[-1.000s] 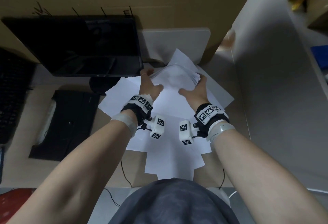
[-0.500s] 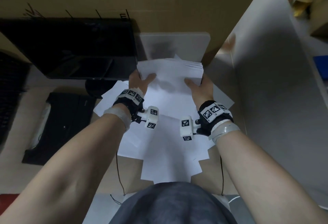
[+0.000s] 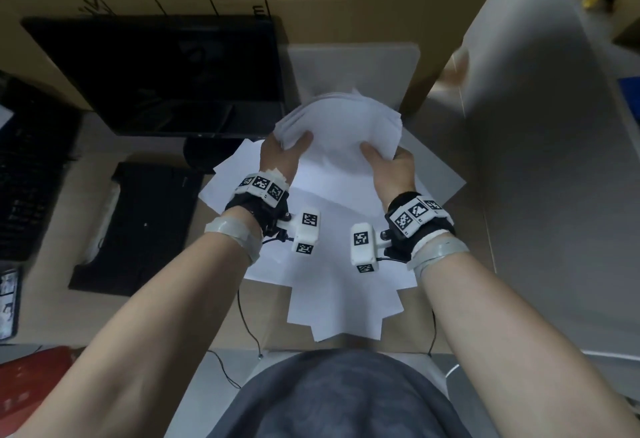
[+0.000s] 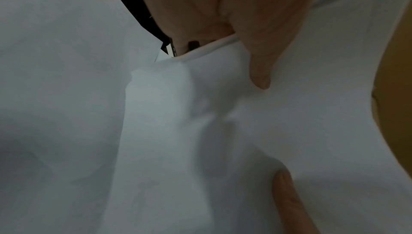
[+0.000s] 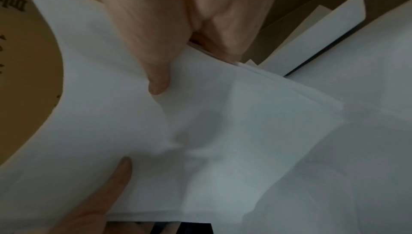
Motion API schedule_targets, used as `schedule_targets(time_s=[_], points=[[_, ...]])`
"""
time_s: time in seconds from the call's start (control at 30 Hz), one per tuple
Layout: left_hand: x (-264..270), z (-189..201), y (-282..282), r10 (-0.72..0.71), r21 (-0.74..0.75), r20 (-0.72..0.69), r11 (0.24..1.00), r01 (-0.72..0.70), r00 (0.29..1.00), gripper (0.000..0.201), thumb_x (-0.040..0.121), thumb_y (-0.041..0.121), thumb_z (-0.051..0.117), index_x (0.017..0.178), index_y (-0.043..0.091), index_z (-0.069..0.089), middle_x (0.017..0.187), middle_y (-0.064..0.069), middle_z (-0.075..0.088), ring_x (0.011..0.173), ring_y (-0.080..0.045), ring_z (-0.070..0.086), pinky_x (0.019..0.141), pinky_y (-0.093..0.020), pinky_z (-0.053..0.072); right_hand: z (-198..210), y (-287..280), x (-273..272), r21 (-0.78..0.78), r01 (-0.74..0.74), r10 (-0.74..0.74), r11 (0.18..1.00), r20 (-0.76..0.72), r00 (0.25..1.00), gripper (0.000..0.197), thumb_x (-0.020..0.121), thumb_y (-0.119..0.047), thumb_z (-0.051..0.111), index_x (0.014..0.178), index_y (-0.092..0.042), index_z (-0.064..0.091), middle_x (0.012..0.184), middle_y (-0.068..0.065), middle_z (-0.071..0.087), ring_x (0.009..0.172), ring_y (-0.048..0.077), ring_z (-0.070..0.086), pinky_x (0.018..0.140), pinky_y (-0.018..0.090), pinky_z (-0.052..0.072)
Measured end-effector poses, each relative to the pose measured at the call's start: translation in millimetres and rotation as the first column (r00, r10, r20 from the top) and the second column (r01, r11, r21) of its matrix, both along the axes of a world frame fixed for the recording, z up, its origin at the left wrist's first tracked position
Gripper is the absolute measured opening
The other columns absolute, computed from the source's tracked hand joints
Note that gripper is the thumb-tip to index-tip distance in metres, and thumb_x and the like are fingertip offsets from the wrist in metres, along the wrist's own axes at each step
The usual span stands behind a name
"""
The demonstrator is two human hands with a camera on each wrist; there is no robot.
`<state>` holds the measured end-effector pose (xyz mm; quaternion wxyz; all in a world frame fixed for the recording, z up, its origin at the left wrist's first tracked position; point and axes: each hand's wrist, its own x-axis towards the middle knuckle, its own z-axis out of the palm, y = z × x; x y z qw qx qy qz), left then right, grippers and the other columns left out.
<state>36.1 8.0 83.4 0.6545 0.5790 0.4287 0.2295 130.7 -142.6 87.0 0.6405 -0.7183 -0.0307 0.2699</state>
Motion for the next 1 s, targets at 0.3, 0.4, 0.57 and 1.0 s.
schedule_targets(time_s=[0.3,0.4,0.57,1.0], points=[[-16,-3,-34,0.116,0.006,0.089,0.993,-0.117,0.989,0.016,0.073,0.004,0.073,0.086,0.012,0.068,0.079,0.002,0.07,0.071,-0.013,0.064,0.065,-0.026,0.053,9,-12,-26,0.165,0.184,-0.2,0.969,0.086,0.976,0.007,0.086,-0.016,0.072,0.089,-0.022,0.071,0.09,-0.006,0.075,0.088,0.008,0.071,0.081,0.026,0.057],[-35,-37,-40,0.079,0.007,-0.17,0.997,-0.079,0.982,0.016,0.067,0.003,0.071,0.082,0.006,0.065,0.07,0.004,0.064,0.063,-0.015,0.057,0.058,-0.025,0.048,-28,-22,-40,0.021,0.177,-0.176,0.984,-0.049,0.983,0.023,0.076,-0.004,0.077,0.096,-0.014,0.071,0.091,-0.005,0.075,0.084,0.007,0.072,0.077,0.023,0.055],[-44,-56,-35,0.006,-0.033,-0.325,0.999,-0.018,0.946,0.012,0.069,-0.005,0.062,0.07,0.003,0.053,0.066,-0.012,0.052,0.06,-0.02,0.045,0.057,-0.033,0.037,-52,-28,-42,-0.125,0.154,-0.173,0.98,-0.158,0.972,0.018,0.074,0.004,0.072,0.08,-0.013,0.068,0.081,-0.004,0.073,0.071,0.011,0.069,0.072,0.022,0.055],[-49,-64,-24,0.07,-0.002,-0.29,0.997,-0.074,0.955,0.035,0.069,-0.012,0.055,0.098,0.007,0.059,0.076,0.0,0.059,0.062,-0.014,0.054,0.053,-0.018,0.043,-50,-15,-46,-0.087,0.159,-0.171,0.983,-0.139,0.976,0.032,0.074,0.011,0.062,0.101,-0.007,0.067,0.087,-0.001,0.071,0.07,0.008,0.068,0.072,0.024,0.052]])
